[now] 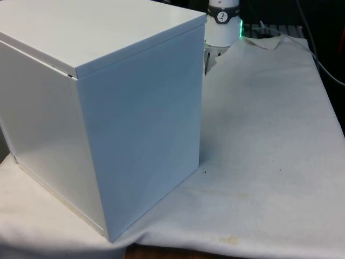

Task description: Open the drawer, then close it.

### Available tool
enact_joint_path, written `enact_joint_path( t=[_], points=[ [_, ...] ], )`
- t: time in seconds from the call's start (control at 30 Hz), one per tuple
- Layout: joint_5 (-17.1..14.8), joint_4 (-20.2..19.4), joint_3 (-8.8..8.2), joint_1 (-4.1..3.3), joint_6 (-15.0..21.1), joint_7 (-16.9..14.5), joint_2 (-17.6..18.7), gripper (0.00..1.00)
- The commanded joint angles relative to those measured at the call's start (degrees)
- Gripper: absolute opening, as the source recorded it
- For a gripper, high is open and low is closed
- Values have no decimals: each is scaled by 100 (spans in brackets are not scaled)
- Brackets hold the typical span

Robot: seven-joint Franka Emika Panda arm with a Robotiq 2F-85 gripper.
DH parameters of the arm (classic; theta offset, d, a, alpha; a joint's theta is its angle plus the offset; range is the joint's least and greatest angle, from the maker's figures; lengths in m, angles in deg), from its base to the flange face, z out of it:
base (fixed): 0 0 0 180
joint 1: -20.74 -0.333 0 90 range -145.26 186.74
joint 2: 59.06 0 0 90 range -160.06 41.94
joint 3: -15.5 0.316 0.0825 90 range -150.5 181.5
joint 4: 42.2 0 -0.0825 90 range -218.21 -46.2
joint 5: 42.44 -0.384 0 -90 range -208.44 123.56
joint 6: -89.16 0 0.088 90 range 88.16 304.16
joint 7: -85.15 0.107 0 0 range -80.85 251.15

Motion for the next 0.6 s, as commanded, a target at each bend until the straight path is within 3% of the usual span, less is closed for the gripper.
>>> enact_joint_path(
  t=[0.0,0.03,0.3,0.37,0.47,0.57],
  points=[
    [29,-23,-6,0,46,29,11,85],
    [29,-11,-6,0,57,34,17,74],
    [23,-11,-6,0,57,34,11,36],
    [23,-11,-6,0,57,34,11,20],
    [0,40,-6,0,11,6,-6,6],
    [0,11,-11,0,34,52,-11,1]
  ],
)
